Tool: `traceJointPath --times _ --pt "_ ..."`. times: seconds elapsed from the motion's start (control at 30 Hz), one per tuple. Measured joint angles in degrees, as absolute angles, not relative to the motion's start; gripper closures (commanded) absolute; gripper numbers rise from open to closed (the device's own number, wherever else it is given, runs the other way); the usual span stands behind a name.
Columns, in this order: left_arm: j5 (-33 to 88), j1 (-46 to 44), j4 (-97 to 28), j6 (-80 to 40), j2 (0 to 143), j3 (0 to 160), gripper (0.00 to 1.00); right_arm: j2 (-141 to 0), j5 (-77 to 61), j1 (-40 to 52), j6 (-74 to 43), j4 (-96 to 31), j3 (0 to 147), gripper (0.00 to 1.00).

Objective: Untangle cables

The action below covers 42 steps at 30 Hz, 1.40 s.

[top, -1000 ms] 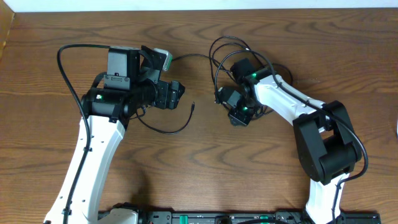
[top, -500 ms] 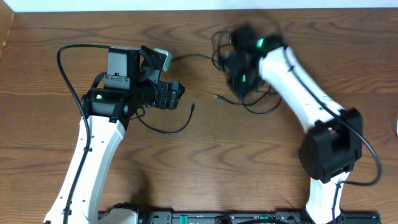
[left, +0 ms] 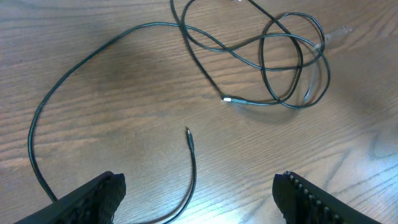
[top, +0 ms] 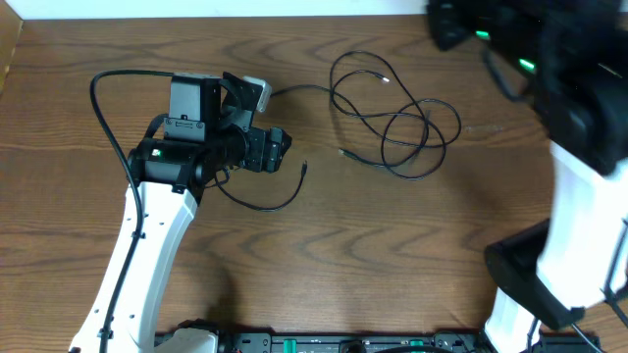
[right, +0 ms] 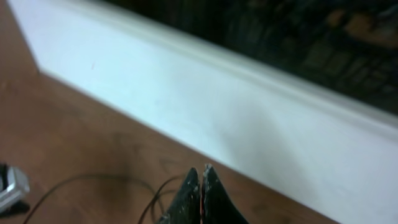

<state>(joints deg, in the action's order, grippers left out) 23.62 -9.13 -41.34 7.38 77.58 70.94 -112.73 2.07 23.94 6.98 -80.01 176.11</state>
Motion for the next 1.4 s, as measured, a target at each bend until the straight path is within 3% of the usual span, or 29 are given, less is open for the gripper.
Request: traceJointPath --times 0.13,0.33,0.43,0.77,0.97,1.13,1.27,1.4 --pt "23.6 -9.1 -41.3 7.4 77.6 70.9 0.19 -111.5 3.1 23.8 6.2 -83.7 177.2 0.98" --pt "23.6 -9.1 -41.4 7.4 77.6 70.9 0.19 -112.0 5.8 23.8 3.6 -91.0 168.7 0.79" --pt "23.6 -9.1 -41.5 7.4 77.6 70.9 0.19 -112.6 8.4 23.7 0.9 -91.8 160.5 0.75" --pt "23.6 -9.1 -42.7 7.4 77.6 70.9 0.19 -114.0 11.0 17.8 -6.2 -82.8 130.2 0.69" --pt "23.6 -9.1 -42.7 7.4 77.6 70.9 0.19 -114.1 9.6 13.4 -5.3 -75.3 114.9 0.72" --pt "23.6 -9.1 -42.7 7.4 77.6 70.9 0.19 -114.2 7.4 11.2 -3.3 -68.0 102.5 0.6" --pt "23.6 -9.1 -42.5 7.4 77.6 70.9 0.19 -114.2 6.6 11.1 -2.3 -63.2 94.7 0.41" --pt "23.6 -9.1 -42.4 7.4 77.6 70.9 0.19 -114.2 6.0 11.1 -1.9 -58.5 88.8 0.39"
